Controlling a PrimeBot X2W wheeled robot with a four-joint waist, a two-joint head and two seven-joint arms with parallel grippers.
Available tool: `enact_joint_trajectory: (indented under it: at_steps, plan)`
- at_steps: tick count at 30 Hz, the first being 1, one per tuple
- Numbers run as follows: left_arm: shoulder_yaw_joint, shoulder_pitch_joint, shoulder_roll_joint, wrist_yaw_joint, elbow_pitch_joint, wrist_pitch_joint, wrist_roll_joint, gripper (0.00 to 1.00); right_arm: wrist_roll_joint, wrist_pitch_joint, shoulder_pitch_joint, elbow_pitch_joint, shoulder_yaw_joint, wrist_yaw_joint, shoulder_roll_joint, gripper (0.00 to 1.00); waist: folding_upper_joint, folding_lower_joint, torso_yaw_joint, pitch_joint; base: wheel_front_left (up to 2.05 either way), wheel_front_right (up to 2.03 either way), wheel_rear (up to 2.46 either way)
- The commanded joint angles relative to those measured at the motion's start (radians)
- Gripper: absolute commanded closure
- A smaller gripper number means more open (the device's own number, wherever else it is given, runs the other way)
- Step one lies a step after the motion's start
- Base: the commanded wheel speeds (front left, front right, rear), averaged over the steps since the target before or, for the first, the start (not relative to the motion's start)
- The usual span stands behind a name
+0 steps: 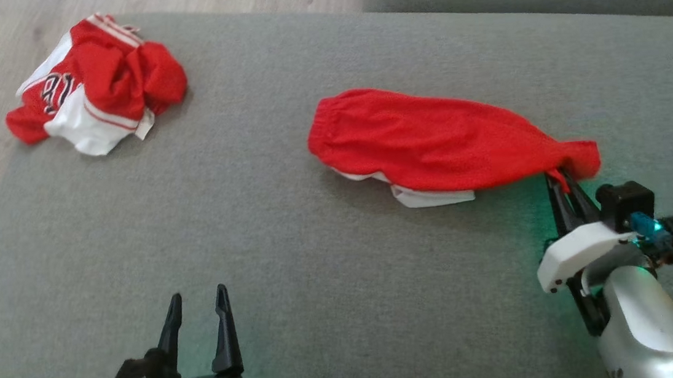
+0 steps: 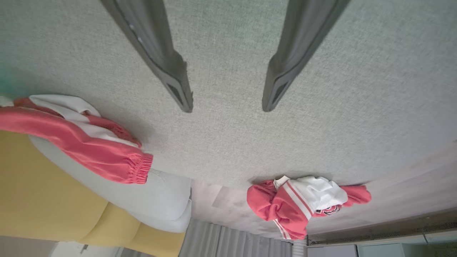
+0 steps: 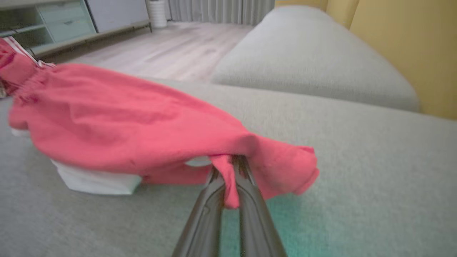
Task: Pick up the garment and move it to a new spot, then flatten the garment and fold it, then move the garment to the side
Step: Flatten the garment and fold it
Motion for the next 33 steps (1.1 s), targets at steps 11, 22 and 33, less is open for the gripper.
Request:
enact_joint_trajectory:
  at_steps: [11, 22, 33]
  plan:
    - [0.058, 0.003, 0.008, -0.002, -0.025, -0.011, 0.001, 0.0, 0.104, 0.116, 0.217, -0.507, 0.176, 0.008, -0.004, 1.0, 0.0, 0.0, -0.102, -0.112, 0.0, 0.0, 0.0]
    - [0.055, 0.009, 0.012, -0.002, -0.041, -0.011, -0.001, 0.0, 0.156, 0.286, 0.334, -0.802, 0.122, 0.008, -0.004, 1.0, 0.0, 0.0, -0.101, -0.121, 0.0, 0.0, 0.0]
    - [0.039, -0.026, 0.006, -0.008, -0.041, -0.009, 0.007, 0.0, 0.026, 0.226, 0.172, -0.388, -0.074, 0.008, -0.025, 1.0, 0.0, 0.0, -0.026, -0.035, 0.0, 0.0, 0.0]
